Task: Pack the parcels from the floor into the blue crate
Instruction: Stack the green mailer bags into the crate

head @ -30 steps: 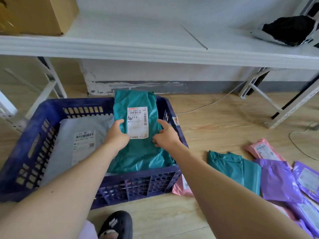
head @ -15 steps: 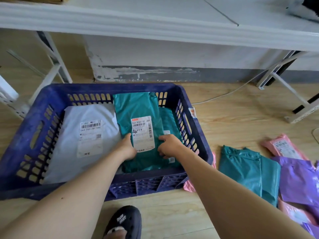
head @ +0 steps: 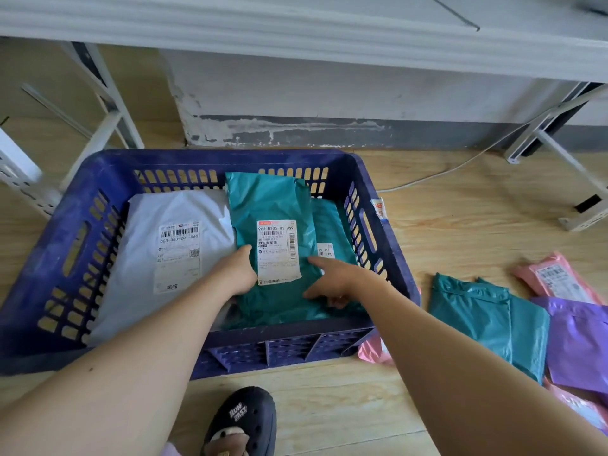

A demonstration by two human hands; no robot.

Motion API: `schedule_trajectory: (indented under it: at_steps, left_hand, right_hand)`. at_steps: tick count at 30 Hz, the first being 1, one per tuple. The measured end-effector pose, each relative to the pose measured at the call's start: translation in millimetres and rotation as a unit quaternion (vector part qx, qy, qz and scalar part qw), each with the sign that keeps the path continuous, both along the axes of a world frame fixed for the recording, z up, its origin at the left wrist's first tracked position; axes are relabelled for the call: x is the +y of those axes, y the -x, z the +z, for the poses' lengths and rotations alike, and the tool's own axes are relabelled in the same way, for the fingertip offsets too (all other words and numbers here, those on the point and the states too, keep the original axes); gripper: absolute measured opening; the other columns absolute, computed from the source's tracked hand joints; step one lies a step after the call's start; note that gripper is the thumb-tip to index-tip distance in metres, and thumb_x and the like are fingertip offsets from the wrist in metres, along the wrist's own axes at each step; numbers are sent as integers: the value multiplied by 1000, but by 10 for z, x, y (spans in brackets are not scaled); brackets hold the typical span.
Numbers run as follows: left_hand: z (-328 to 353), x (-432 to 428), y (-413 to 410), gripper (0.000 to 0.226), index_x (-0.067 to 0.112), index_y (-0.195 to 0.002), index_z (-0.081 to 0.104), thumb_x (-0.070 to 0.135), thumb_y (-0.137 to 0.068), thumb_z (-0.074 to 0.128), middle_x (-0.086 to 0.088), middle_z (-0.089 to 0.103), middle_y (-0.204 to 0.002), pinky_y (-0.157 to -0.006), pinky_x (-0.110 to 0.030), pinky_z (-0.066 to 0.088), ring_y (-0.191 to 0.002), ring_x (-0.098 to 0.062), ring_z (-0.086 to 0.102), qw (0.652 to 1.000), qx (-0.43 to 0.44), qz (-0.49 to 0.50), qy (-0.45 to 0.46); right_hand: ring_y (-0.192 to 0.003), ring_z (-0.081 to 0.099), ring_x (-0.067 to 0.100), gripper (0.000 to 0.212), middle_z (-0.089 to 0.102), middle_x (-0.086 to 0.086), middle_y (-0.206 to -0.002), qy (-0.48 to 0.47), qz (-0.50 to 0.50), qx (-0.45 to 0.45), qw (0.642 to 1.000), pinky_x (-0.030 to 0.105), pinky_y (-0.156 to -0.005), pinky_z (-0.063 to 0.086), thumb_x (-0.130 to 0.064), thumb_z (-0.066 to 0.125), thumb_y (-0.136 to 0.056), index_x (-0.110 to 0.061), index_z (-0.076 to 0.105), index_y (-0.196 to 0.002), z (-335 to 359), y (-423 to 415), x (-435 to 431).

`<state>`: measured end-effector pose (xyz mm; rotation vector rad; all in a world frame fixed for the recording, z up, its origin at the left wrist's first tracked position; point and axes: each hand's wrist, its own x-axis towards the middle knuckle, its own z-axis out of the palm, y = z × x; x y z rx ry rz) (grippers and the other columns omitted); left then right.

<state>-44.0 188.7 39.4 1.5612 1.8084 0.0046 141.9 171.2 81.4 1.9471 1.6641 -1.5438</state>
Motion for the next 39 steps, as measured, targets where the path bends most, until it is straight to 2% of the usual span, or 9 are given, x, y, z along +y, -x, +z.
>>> schedule_trajectory:
  at_steps: [4, 7, 12, 15, 17, 21, 27, 34, 39]
  left_hand:
    - [220, -157, -39, 68, 18, -151, 11, 19, -96, 50, -6, 27, -154, -100, -34, 38, -130, -27, 41, 986, -130, 33, 100]
    - [369, -203, 49, 91, 31, -150, 0, 21, -88, 65, -9, 33, -149, -78, -37, 53, -104, -28, 56, 955, -197, 51, 215]
    - [356, -272, 14, 112, 25, -149, -16, 9, -80, 71, -12, 58, -113, -58, -29, 52, -64, -18, 58, 970, 23, -115, 215]
    - [423, -261, -116, 104, 18, -149, -15, 20, -84, 67, -14, 48, -133, -80, -31, 50, -85, -22, 61, 940, 167, -198, 221]
    - [519, -187, -164, 94, 15, -148, 14, 30, -78, 74, -9, 48, -136, -93, -32, 48, -108, -24, 58, 928, 213, -232, 200]
    - [731, 81, -75, 62, 20, -124, 53, 40, -70, 78, -2, 60, -120, -83, -31, 46, -108, -23, 57, 953, 232, -183, -60]
    - [453, 427, -49, 117, 18, -151, 6, 53, -66, 77, -8, 12, -157, -115, -45, 23, -144, -28, 14, 943, 225, -223, -97]
    - [35, 624, 9, 92, 20, -151, -9, 77, -84, 18, -5, -14, -159, -118, -51, -4, -148, -20, -9, 929, 275, -248, -16]
    - [-109, 594, 79, 88, 21, -151, -11, 75, -85, 10, -3, -14, -159, -117, -51, -4, -148, -18, -7, 918, 305, -253, -17]
  right_hand:
    - [-132, 40, 27, 99, 18, 1, -157, 3, 35, -13, 999, 35, -98, 47, -32, 73, -80, -34, 4, -151, 14, -31, -38]
    - [-127, 42, 25, 99, 21, -2, -154, 48, -16, 37, 998, 37, -93, 51, -24, 75, -79, -40, 8, -149, 33, -55, -51]
    - [-112, 45, 22, 101, 24, 6, -155, 9, 159, -87, 983, 31, -83, 46, -31, 67, -85, -31, -11, -150, 84, 9, -135]
    - [-105, 47, 22, 100, 38, 9, -146, -10, 232, -167, 958, 37, -88, 43, -44, 63, -85, -26, -9, -151, 95, 94, -132]
    - [-103, 51, 23, 91, 51, 6, -128, -56, 248, -212, 943, 38, -92, 44, -52, 66, -80, -26, 15, -150, 95, 115, -78]
    - [-123, 47, 26, 73, 47, 5, -135, -248, 171, -244, 922, 37, -90, 46, -56, 65, -78, -26, 39, -139, 173, 81, 148]
    - [-147, 5, 28, 92, 3, 3, -159, -288, 222, -208, 908, 46, -114, 24, -49, 64, -82, -24, 8, -151, 10, 194, 464]
    - [-146, -16, 23, 83, -18, -2, -158, -209, 281, -221, 910, 53, -117, 0, -65, 35, -90, -29, -9, -151, -433, 296, 702]
    - [-145, -21, 25, 82, -24, -2, -156, -217, 288, -232, 903, 55, -117, -4, -70, 25, -88, -32, -13, -149, -549, 312, 717]
